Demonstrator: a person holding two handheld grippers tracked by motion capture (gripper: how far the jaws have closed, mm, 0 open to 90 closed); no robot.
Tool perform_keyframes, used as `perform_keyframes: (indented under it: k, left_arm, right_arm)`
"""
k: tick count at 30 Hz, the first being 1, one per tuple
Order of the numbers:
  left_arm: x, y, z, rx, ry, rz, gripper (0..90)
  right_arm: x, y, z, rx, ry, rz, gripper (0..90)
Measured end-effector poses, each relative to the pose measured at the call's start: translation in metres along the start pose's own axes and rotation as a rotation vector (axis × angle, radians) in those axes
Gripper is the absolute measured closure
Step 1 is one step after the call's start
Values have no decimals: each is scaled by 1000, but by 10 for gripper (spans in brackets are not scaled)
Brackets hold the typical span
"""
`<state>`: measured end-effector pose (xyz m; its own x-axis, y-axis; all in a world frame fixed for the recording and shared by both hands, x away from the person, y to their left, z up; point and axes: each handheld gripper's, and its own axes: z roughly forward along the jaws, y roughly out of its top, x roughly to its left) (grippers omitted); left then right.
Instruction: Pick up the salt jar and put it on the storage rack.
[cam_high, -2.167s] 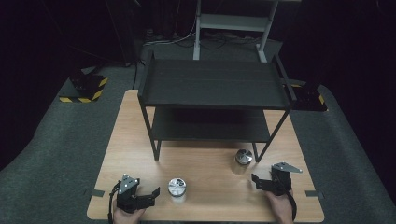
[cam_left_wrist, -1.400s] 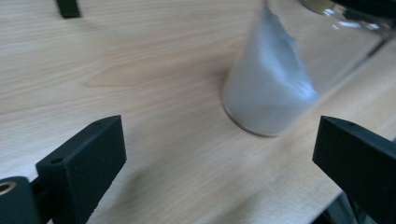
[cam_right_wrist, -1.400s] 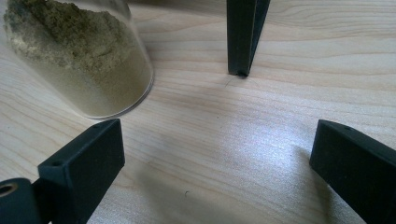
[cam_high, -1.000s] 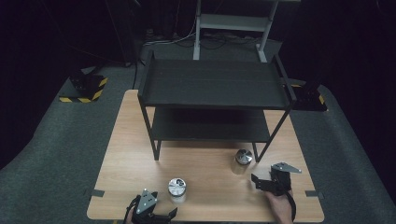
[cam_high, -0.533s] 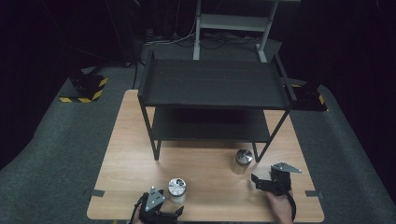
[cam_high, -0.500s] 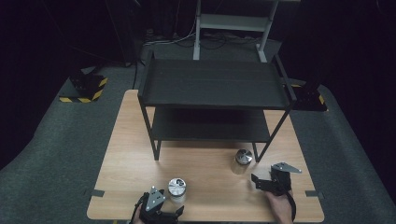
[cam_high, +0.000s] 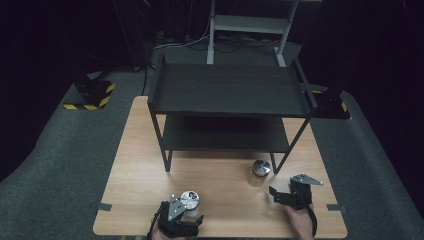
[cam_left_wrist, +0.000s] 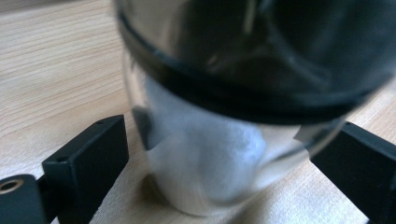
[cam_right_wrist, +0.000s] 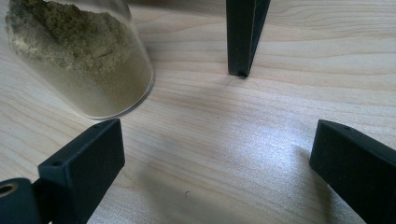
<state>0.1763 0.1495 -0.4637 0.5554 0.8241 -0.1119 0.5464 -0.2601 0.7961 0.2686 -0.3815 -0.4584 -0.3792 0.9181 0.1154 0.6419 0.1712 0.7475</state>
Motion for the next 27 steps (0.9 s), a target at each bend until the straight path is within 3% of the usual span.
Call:
perform_keyframes:
  k: [7, 27]
  left_arm:
    - [-4, 3, 6, -4, 6, 8, 58]
    - [-18, 9, 15, -13, 71, 19, 125]
  right_arm:
    - [-1, 0, 0, -1, 1, 0, 32]
    - [-2, -1, 0, -4, 5, 5, 33]
